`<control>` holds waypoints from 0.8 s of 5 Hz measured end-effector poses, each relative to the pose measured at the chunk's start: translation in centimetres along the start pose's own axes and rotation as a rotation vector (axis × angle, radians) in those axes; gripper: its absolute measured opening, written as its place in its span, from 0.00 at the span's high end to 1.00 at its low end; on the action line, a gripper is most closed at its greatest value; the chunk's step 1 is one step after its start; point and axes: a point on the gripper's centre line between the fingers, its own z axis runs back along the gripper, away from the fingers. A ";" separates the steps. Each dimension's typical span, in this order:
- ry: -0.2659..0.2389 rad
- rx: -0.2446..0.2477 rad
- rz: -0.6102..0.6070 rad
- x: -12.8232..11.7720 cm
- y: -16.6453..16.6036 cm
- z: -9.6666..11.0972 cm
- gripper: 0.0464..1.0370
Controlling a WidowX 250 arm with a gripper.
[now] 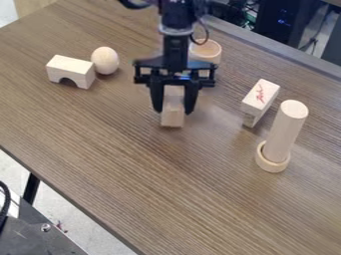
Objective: Put the cube on top of the rectangular block
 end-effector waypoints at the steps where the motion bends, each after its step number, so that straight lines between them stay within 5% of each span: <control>1: -0.081 -0.011 -0.098 0.5 -1.7 3.1 0.49; 2: -0.169 -0.006 -0.224 0.9 -5.2 7.2 0.49; 4: -0.179 -0.040 -0.372 2.0 -10.6 8.3 0.49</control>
